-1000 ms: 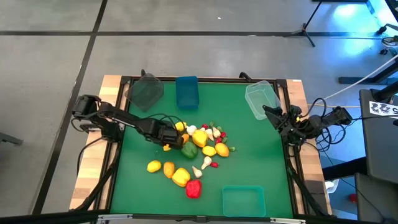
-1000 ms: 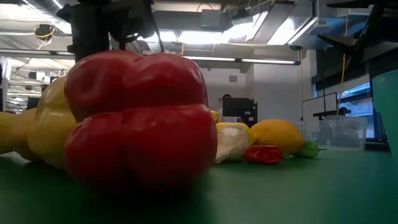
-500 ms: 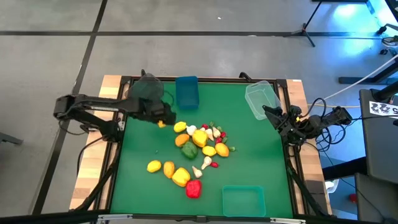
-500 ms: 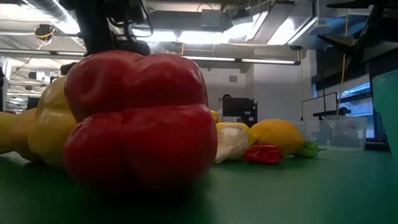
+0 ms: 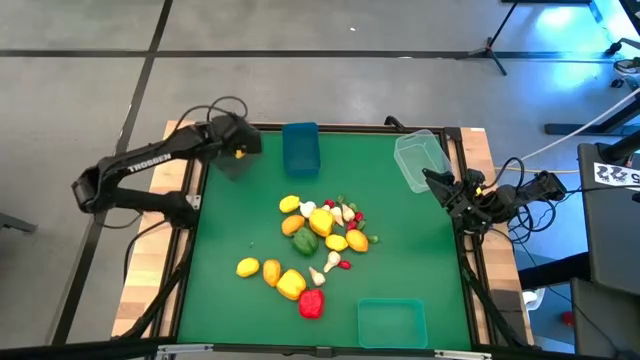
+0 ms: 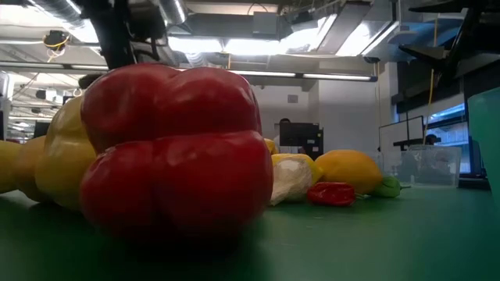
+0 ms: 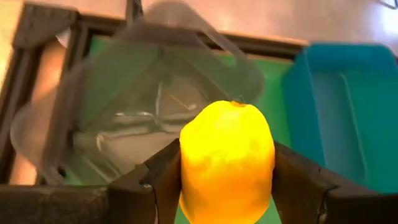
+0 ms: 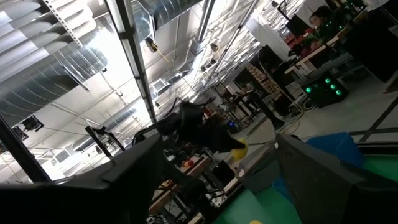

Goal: Sort produce into baskets
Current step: Put the top left yellow lemon into the black bin, then put the top yellow lemon into the black bin

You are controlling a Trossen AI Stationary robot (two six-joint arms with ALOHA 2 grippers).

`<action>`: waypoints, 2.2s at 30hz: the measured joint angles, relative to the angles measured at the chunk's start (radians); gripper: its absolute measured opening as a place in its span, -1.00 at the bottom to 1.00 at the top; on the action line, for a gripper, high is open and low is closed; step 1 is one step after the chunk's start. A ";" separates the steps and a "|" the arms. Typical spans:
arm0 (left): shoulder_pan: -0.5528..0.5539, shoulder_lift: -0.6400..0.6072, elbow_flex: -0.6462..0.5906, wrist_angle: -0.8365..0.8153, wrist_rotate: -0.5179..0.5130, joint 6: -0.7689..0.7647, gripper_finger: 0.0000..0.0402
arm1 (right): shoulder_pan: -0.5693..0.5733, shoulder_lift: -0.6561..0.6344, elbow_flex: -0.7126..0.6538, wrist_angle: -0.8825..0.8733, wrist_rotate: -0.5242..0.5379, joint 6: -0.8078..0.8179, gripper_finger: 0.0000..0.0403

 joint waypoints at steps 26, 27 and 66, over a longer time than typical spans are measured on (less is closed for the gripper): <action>0.315 0.316 -0.001 0.183 0.108 0.173 0.20 | 0.000 0.000 0.000 0.000 0.000 0.008 0.51; 0.315 0.315 -0.001 0.199 0.107 0.191 0.23 | 0.000 0.000 0.000 0.000 0.000 0.008 0.51; -0.381 0.167 -0.002 0.390 0.519 0.788 0.27 | 0.000 0.000 0.000 -0.010 0.003 0.007 0.51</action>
